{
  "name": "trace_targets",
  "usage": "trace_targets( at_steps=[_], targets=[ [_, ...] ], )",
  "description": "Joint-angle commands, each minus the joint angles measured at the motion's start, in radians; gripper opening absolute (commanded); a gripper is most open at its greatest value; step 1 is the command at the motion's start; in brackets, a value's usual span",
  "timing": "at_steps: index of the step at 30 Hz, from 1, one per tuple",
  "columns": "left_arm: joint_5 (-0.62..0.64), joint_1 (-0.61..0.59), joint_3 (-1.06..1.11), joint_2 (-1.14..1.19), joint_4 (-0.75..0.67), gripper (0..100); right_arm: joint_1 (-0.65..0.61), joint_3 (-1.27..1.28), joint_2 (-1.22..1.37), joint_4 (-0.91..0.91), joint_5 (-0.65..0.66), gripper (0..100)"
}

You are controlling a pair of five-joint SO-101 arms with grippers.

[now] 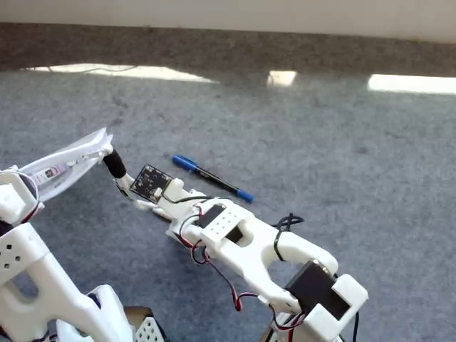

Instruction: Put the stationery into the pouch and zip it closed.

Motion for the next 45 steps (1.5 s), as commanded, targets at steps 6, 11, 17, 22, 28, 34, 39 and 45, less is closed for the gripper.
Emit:
trace_targets(
  at_steps=[6, 11, 17, 22, 28, 34, 39, 45],
  targets=[
    [0.003, -0.021, 0.002, -0.010, -0.011, 1, -0.007, 0.001, -0.090, 0.028, 0.006, 0.4],
    [0.003, -0.019, 0.002, -0.012, -0.011, 1, -0.007, 0.068, -0.312, 0.168, 0.003, 0.4],
    [0.003, 0.019, 0.015, -0.015, -0.012, 1, -0.007, 0.147, -0.507, 0.196, 0.003, 0.4],
    [0.003, 0.036, 0.027, -0.015, -0.015, 1, 0.025, 0.174, -0.638, 0.196, 0.002, 0.4],
    [0.006, 0.071, 0.028, -0.015, -0.015, 1, 0.070, 0.174, -0.777, 0.196, -0.095, 0.4],
    [0.006, 0.084, 0.028, -0.015, -0.015, 1, 0.113, 0.173, -0.819, 0.193, -0.118, 0.4],
    [0.006, 0.085, 0.028, -0.015, -0.015, 1, 0.216, 0.165, -0.826, 0.191, -0.160, 0.4],
    [0.006, 0.162, 0.050, -0.015, -0.015, 1, 0.245, 0.131, -0.829, 0.191, -0.301, 0.4]
  ],
)
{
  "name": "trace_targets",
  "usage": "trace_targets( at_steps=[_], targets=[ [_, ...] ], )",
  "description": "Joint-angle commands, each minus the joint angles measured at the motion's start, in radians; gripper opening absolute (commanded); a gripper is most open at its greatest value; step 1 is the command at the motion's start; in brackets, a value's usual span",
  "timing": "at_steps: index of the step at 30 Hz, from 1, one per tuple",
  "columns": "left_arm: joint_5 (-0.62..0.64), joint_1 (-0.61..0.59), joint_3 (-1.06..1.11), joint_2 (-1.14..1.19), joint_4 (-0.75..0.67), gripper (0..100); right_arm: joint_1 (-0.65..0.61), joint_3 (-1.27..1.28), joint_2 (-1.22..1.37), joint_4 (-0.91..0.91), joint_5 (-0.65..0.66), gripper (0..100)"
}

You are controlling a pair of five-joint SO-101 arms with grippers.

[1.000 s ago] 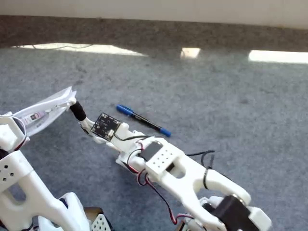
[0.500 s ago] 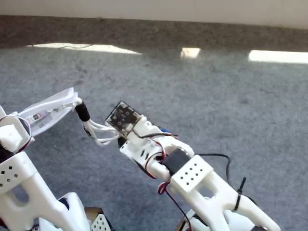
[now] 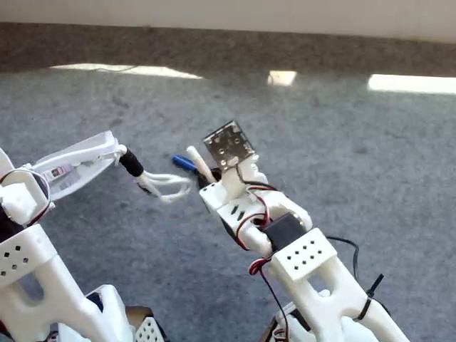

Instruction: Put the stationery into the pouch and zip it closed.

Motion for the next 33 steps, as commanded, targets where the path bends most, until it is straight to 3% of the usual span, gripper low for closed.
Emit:
trace_targets(
  at_steps=[1, 7, 16, 19, 33],
  targets=[
    [0.008, 0.099, 0.027, -0.002, -0.015, 1, 0.013, -0.053, -0.028, -0.002, -0.037, 0.4],
    [0.008, 0.173, 0.028, -0.002, -0.017, 1, -0.001, -0.051, -0.165, -0.001, -0.037, 0.4],
    [0.005, 0.289, 0.022, -0.002, -0.017, 1, -0.232, 0.062, -0.426, 0.016, -0.031, 0.4],
    [0.005, 0.318, 0.021, -0.004, -0.015, 1, -0.277, 0.061, -0.397, 0.012, -0.031, 0.4],
    [-0.017, 0.361, 0.073, -0.191, -0.015, 1, -0.265, -0.050, 0.035, -0.081, -0.037, 0.4]
  ],
)
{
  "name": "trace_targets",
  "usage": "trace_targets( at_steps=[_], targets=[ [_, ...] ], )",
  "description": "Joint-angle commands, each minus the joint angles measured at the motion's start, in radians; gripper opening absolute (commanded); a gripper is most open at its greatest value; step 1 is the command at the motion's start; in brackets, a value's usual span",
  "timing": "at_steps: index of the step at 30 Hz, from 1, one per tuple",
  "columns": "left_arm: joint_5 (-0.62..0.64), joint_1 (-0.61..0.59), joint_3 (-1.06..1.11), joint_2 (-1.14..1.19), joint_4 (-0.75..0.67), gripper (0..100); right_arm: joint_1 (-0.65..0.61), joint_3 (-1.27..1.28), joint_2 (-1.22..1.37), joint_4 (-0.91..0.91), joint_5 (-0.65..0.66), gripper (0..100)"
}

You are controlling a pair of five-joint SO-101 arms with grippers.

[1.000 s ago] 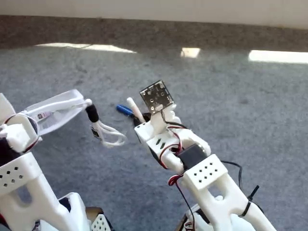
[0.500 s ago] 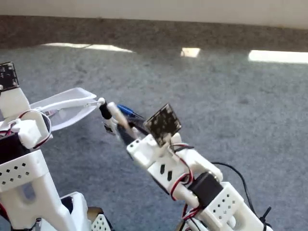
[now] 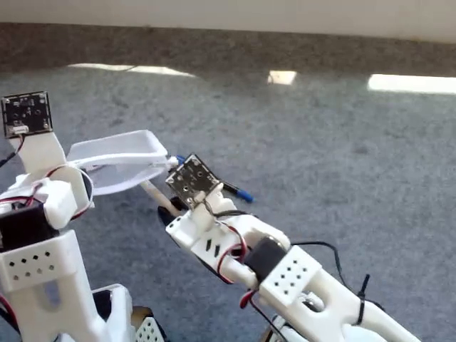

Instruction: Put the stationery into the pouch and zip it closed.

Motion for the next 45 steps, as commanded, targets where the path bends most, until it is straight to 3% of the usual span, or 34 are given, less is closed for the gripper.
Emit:
trace_targets(
  at_steps=[1, 7, 20, 26, 36, 45],
  targets=[
    [-0.025, 0.022, 0.010, -0.074, -0.014, 1, 0.016, -0.104, 0.064, -0.031, -0.008, 0.4],
    [-0.023, 0.022, 0.012, -0.076, -0.014, 1, 0.035, -0.120, 0.067, -0.027, -0.005, 0.4],
    [-0.023, 0.019, 0.013, -0.074, -0.015, 1, -0.001, -0.091, -0.291, 0.108, -0.002, 0.4],
    [-0.023, 0.019, 0.013, -0.074, -0.015, 1, 0.002, -0.094, -0.257, 0.104, 0.000, 0.4],
    [-0.023, 0.018, 0.013, -0.074, -0.014, 1, 0.004, -0.101, 0.058, 0.028, -0.002, 0.4],
    [-0.023, 0.018, 0.015, -0.074, -0.014, 1, 0.005, -0.094, -0.154, 0.048, -0.003, 0.4]
  ],
)
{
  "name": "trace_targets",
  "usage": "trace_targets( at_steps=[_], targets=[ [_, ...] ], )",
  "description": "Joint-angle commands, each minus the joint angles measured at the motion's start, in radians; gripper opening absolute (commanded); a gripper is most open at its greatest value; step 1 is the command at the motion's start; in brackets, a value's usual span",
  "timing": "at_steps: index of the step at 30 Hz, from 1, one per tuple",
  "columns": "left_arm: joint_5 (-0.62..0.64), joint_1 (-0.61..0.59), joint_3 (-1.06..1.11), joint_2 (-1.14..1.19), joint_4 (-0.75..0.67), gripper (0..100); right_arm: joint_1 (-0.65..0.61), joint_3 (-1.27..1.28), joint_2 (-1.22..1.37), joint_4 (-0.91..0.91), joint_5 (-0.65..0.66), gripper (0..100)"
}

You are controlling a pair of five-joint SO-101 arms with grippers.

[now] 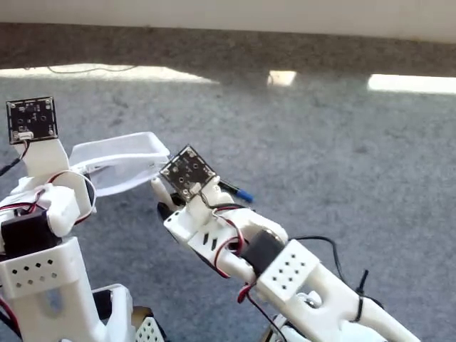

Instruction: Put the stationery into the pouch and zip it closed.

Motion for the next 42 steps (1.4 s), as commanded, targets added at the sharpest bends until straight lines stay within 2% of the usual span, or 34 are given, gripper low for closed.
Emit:
trace_targets(
  at_steps=[1, 5, 12, 17, 22, 31, 36, 42],
  targets=[
    [-0.003, 0.012, -0.012, -0.031, -0.014, 1, -0.004, -0.035, -0.145, 0.025, -0.003, 0.4],
    [-0.003, 0.012, -0.012, -0.031, -0.014, 1, -0.004, -0.039, -0.280, 0.107, -0.006, 0.4],
    [-0.003, 0.012, -0.012, -0.031, -0.014, 1, -0.007, -0.035, -0.478, 0.077, -0.009, 0.4],
    [-0.003, 0.012, -0.012, -0.031, -0.014, 1, -0.007, 0.035, -0.576, -0.116, -0.009, 0.4],
    [-0.003, 0.012, -0.012, -0.031, -0.014, 1, -0.007, 0.150, -0.634, -0.389, -0.009, 0.4],
    [-0.003, 0.012, -0.012, -0.031, -0.014, 1, -0.007, 0.348, -0.645, -0.811, -0.005, 0.4],
    [-0.003, 0.012, 0.005, -0.031, -0.025, 1, -0.007, 0.412, -0.624, -0.886, -0.003, 0.4],
    [-0.003, 0.012, 0.016, -0.031, -0.041, 1, -0.007, 0.407, -0.440, -0.984, -0.002, 0.5]
  ],
)
